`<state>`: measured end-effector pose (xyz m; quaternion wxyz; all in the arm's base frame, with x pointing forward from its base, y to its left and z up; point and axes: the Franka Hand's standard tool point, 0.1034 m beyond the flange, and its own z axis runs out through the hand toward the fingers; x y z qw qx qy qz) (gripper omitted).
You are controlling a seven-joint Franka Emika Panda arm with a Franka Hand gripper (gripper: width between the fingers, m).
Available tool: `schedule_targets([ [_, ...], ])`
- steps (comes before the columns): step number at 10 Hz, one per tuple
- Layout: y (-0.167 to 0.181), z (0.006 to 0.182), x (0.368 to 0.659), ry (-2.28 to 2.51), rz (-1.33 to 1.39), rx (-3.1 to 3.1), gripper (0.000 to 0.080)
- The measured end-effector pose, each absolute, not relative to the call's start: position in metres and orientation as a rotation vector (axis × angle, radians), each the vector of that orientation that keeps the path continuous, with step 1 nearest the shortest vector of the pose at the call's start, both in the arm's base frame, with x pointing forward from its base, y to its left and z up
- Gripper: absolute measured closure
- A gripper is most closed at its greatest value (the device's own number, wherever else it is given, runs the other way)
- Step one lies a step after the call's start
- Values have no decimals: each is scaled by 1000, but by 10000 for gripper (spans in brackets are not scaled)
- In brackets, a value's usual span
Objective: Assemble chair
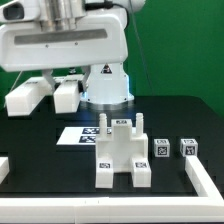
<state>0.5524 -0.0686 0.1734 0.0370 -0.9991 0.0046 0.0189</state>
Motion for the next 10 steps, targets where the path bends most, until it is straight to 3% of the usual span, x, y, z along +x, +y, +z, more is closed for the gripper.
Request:
schedule_targets([
  [2, -42, 191, 545, 25, 35, -3066, 514],
  [7, -36, 188, 544, 21, 45, -3066, 514],
  [10, 2, 182, 535, 68, 75, -3104, 514],
])
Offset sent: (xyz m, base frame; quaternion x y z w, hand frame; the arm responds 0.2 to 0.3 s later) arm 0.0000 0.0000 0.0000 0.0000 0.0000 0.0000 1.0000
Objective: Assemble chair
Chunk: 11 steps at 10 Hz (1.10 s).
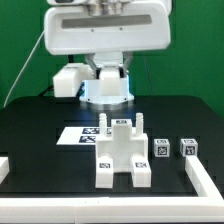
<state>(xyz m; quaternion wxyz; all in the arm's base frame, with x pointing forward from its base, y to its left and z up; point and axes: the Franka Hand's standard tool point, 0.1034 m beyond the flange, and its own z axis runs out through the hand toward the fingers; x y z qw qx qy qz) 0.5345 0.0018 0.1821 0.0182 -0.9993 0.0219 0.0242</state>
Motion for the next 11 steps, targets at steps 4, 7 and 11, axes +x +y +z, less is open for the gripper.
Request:
schedule_targets([
  [4, 31, 153, 519, 60, 20, -3116, 514],
  [7, 35, 149, 516, 81, 14, -3121, 514],
  [11, 51, 133, 502, 30, 23, -3131, 514],
])
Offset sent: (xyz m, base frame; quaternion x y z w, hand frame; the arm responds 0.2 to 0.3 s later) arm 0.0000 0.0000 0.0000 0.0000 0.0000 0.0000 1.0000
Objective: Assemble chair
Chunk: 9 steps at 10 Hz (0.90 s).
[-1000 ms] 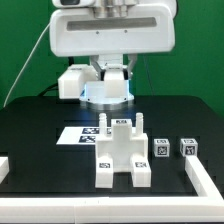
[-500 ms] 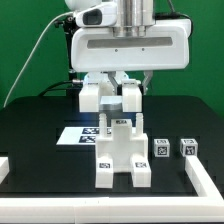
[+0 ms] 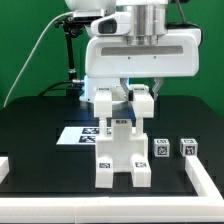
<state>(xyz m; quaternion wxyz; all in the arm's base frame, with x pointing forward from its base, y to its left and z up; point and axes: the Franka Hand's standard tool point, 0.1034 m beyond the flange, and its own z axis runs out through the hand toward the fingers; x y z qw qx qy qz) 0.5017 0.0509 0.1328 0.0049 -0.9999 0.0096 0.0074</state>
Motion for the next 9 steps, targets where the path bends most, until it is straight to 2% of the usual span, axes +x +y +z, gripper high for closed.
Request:
schedule_targets([
  [4, 48, 126, 508, 2, -3, -3138, 514],
  [6, 47, 113, 504, 6, 13, -3143, 514],
  [9, 48, 105, 502, 21, 37, -3145, 514],
])
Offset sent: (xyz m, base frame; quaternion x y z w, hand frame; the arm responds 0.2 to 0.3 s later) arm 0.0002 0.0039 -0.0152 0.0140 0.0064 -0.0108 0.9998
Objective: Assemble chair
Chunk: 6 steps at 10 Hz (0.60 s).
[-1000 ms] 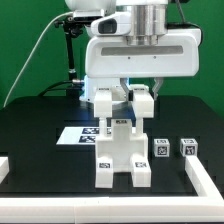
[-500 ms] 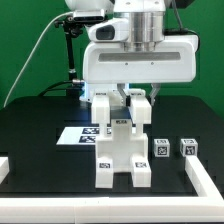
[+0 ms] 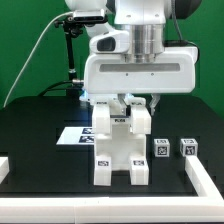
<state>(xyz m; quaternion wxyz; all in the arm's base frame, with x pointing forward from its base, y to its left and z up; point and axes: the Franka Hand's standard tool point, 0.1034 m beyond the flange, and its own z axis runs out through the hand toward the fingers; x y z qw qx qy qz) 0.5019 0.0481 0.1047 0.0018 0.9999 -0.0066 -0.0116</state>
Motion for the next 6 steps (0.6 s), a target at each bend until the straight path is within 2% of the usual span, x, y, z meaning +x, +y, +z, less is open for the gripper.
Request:
schedule_targets([
  [3, 42, 97, 507, -5, -45, 3131, 514],
  [6, 28, 97, 518, 30, -11, 3128, 514],
])
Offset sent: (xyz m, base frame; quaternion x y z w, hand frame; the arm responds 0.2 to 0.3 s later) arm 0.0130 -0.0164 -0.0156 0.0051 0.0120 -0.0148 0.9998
